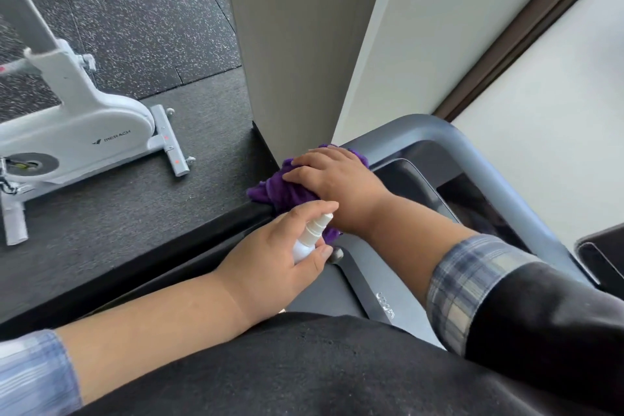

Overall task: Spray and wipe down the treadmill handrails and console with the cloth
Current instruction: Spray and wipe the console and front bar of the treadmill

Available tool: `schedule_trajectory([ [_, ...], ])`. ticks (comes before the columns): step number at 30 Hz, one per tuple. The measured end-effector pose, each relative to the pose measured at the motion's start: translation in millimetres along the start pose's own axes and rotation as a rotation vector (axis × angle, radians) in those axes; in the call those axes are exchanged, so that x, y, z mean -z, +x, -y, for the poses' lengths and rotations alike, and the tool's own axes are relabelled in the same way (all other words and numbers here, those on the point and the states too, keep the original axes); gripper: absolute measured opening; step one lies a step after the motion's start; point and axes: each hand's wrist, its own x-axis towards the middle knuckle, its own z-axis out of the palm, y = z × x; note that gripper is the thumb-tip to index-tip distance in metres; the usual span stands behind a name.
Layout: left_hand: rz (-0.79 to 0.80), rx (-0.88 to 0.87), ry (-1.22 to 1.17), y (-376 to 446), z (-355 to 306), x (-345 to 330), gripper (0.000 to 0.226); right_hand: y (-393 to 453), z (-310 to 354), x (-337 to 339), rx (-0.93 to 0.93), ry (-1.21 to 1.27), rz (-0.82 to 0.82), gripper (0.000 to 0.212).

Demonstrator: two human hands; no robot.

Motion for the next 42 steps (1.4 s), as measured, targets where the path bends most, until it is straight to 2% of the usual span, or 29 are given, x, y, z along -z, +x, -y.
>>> schedule_trajectory([
  [5, -0.015, 0.022, -0.012, 0, 1, 2, 0.049, -36, -64, 21, -0.220, 0.026, -0.117, 0.064],
  [11, -0.012, 0.029, -0.011, 3, 1, 1, 0.053, -72, -117, 52, -0.616, 0.056, -0.257, 0.054],
  [13, -0.019, 0.037, -0.005, 7, -1, 2, 0.052, -75, -114, 55, -0.676, 0.086, -0.279, 0.052],
  [16, -0.065, 0.063, 0.014, 18, -6, 9, 0.048, -86, -95, 59, -0.711, 0.171, -0.458, 0.051],
  [18, -0.129, 0.066, 0.055, 29, -6, 17, 0.047, -100, -80, 60, -0.678, 0.159, -0.522, 0.054],
  [21, -0.179, 0.089, 0.197, 47, -1, 33, 0.048, -121, -63, 51, -0.626, 0.058, -0.402, 0.061],
  [24, -0.084, 0.149, 0.402, 66, 5, 44, 0.047, -138, -51, 32, -0.636, 0.093, -0.229, 0.058],
  [26, -0.005, 0.147, 0.491, 77, 5, 43, 0.045, -144, -44, 25, -0.725, 0.182, -0.233, 0.054],
  [29, 0.086, 0.078, 0.592, 88, -3, 31, 0.043, -141, -36, 20, -0.853, 0.160, -0.201, 0.075],
  [32, 0.121, 0.045, 0.609, 102, -12, 19, 0.043, -136, -28, 15, -0.858, 0.110, -0.129, 0.095],
  [35, 0.141, 0.014, 0.584, 120, -18, 9, 0.043, -138, -26, 13, -0.870, 0.093, -0.138, 0.103],
  [42, 0.209, -0.010, 0.627, 163, -22, -10, 0.047, -144, -24, 6, -0.870, 0.092, -0.226, 0.104],
])
